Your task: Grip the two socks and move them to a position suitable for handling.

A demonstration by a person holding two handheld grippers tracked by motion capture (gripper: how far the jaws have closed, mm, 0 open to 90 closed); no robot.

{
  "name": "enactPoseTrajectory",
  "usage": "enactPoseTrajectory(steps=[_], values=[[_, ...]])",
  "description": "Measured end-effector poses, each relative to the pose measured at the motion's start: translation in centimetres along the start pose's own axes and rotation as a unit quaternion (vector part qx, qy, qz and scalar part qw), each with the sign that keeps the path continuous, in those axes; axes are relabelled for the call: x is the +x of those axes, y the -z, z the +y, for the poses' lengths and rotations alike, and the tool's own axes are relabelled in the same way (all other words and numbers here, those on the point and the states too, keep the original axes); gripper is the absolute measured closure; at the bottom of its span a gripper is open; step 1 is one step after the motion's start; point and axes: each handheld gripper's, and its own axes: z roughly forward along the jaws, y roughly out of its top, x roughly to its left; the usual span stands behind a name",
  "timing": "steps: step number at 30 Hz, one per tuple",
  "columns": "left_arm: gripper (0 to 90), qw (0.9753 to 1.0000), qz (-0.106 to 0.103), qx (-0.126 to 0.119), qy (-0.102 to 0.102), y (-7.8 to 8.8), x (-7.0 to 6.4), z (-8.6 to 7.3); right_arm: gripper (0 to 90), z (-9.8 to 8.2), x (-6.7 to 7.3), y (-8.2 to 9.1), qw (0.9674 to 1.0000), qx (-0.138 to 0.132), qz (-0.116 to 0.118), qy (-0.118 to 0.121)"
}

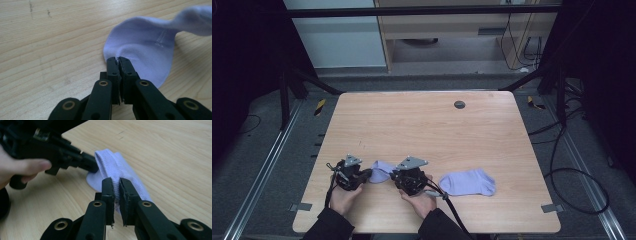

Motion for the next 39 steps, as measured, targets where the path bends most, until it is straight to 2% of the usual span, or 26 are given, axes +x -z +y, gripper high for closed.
enactPoseTrajectory(steps=[4, 5, 6, 8, 11, 16, 20, 22, 25, 26, 27, 29, 32, 39], values=[[87.0, 0.9998, 0.001, 0.006, -0.018, 0.3, -0.5, -0.1, 82.7, 0.7, -0.6, -0.1, 0.9995, -0.007, -0.028, -0.012], [87.0, 0.9998, 0.001, 0.006, -0.018, 0.3, -0.5, -0.1, 82.7, 0.7, -0.6, -0.1, 0.9995, -0.007, -0.028, -0.012], [87.0, 0.9997, 0.002, 0.009, -0.021, 0.4, -0.6, -0.1, 82.5, 0.9, -1.0, -0.4, 0.9989, -0.007, -0.043, -0.018], [87.0, 0.9996, 0.003, 0.012, -0.025, 0.4, -0.6, -0.1, 82.3, 1.1, -1.4, -0.8, 0.9980, -0.008, -0.055, -0.030], [87.0, 0.9994, 0.003, 0.018, -0.029, 0.4, -0.5, -0.1, 82.0, 1.6, -2.1, -1.8, 0.9960, -0.003, -0.086, -0.025], [87.0, 0.9995, 0.006, 0.015, -0.026, 0.4, -0.4, -0.1, 80.5, 1.9, -3.3, -2.9, 0.9915, 0.015, -0.127, -0.025], [85.8, 0.9997, 0.011, 0.014, -0.020, 0.4, -0.2, -0.2, 71.6, 2.1, -4.5, -3.1, 0.9877, 0.024, -0.154, -0.018], [82.2, 0.9998, 0.010, 0.009, -0.011, 0.4, -0.1, -0.2, 67.3, 2.3, -5.0, -2.8, 0.9861, 0.022, -0.164, -0.015], [72.1, 0.9999, 0.015, 0.000, -0.001, 0.6, 0.0, -0.3, 64.2, 2.6, -5.6, -2.3, 0.9855, 0.020, -0.167, -0.018], [72.1, 0.9998, 0.020, -0.008, 0.004, 0.8, 0.1, -0.2, 63.4, 2.8, -5.9, -2.0, 0.9855, 0.016, -0.168, -0.019], [66.2, 0.9995, 0.024, -0.016, 0.011, 1.1, 0.1, -0.3, 61.7, 2.9, -6.4, -1.7, 0.9866, 0.021, -0.159, -0.028], [63.2, 0.9993, 0.027, -0.019, 0.017, 1.3, 0.1, -0.4, 61.1, 2.8, -6.6, -1.8, 0.9875, 0.031, -0.152, -0.029], [62.5, 0.9992, 0.031, -0.011, 0.021, 1.3, 0.0, -0.6, 61.1, 2.1, -6.9, -2.6, 0.9887, 0.054, -0.137, -0.030], [66.1, 0.9991, 0.035, 0.003, 0.024, 0.8, -0.3, -0.7, 64.9, 0.9, -7.4, -4.2, 0.9872, 0.086, -0.131, -0.031]])
